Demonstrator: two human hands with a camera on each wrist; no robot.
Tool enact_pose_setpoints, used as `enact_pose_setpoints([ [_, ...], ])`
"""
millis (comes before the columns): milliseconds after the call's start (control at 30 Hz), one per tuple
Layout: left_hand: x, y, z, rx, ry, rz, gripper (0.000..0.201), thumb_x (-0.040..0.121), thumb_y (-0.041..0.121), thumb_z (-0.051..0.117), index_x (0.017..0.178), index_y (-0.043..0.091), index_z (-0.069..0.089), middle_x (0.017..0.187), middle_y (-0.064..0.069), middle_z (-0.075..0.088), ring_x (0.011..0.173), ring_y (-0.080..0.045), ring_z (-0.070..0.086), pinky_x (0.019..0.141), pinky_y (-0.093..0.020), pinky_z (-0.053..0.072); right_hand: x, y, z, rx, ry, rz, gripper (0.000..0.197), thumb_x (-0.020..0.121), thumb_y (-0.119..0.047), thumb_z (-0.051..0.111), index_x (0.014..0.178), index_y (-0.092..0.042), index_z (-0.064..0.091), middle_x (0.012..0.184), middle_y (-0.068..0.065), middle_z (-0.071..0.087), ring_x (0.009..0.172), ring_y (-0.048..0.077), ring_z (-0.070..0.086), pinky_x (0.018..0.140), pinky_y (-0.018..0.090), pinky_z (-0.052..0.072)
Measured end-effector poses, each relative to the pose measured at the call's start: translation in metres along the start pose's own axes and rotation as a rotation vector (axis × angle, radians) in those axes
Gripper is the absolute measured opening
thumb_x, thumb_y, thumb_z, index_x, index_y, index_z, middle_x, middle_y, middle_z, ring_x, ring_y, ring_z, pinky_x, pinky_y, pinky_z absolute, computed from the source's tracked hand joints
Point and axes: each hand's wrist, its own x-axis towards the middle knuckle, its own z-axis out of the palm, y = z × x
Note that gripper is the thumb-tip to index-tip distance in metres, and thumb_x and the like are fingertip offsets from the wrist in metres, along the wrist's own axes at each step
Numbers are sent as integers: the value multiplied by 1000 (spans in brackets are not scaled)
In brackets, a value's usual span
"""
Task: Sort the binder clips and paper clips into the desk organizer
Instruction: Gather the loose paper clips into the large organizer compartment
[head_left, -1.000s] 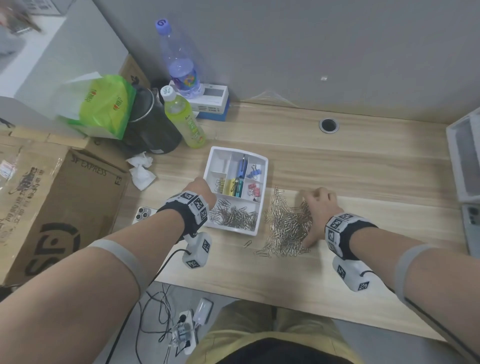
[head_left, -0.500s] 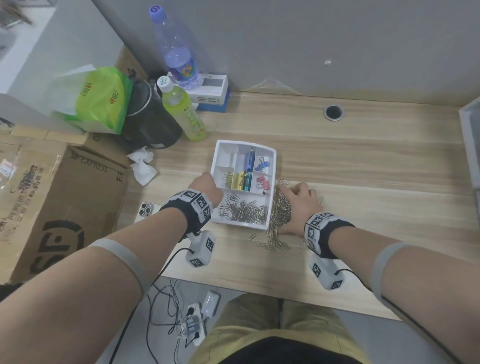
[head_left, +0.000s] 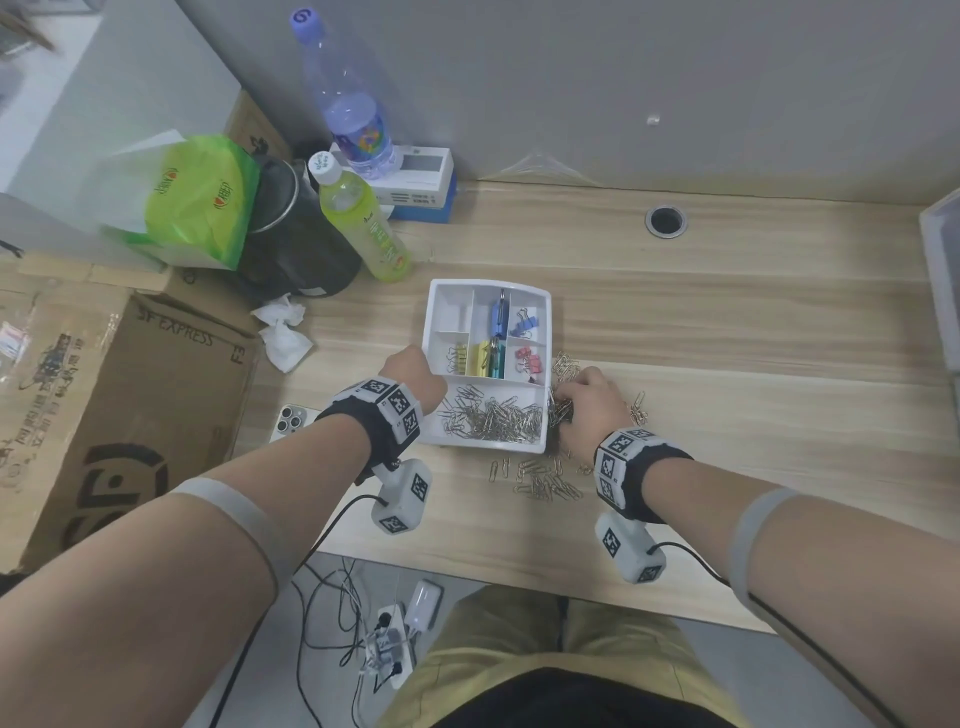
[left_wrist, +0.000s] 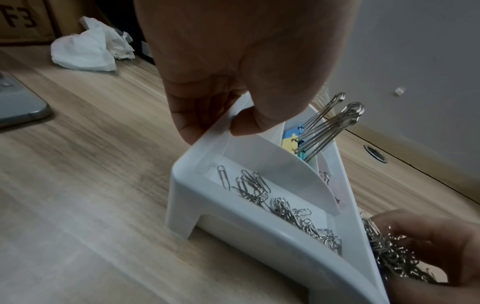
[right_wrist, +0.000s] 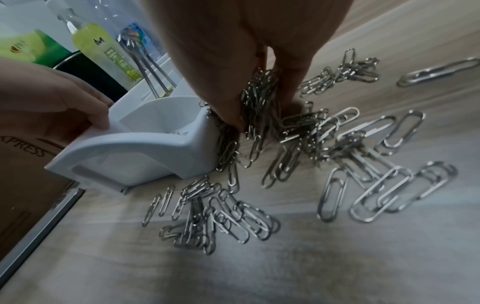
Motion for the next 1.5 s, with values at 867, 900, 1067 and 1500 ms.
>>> enact_pose_setpoints([
  [867, -8, 8, -9, -37, -43, 2, 8, 88, 3, 46, 82, 8, 47, 71, -3, 47, 59, -18, 46, 56, -28, 44, 2, -50, -22, 194, -67, -106, 18, 81, -8, 71, 93, -20, 75, 99, -5, 66, 81, 11, 61, 73, 19, 45],
  [900, -9, 7, -9, -38, -41, 7, 7, 88, 4, 46, 83, 8, 47, 72, -3, 47, 60, -17, 47, 54, -26, 43, 3, -54, -17, 193, -60, -106, 18, 81, -10, 72, 94, -22, 74, 101, -6, 67, 81, 11, 62, 73, 19, 45],
  [1067, -8, 2, -7, -62, -31, 8, 5, 86, 7, 47, 88, 9, 51, 80, -4, 52, 66, -19, 51, 58, -28, 46, 3, -63, 0, 187, -80, -129, 24, 81, -15, 71, 103, -24, 74, 107, -7, 71, 91, 13, 65, 82, 20, 48],
  [1500, -2, -11, -19, -28, 27, -20, 13, 90, 9, 50, 78, 10, 46, 73, -2, 48, 58, -15, 45, 52, -25, 40, 14, -31, -43, 57, 150, -81, 34, 87, -14, 59, 120, -18, 62, 114, -1, 60, 92, 15, 62, 74, 18, 48],
])
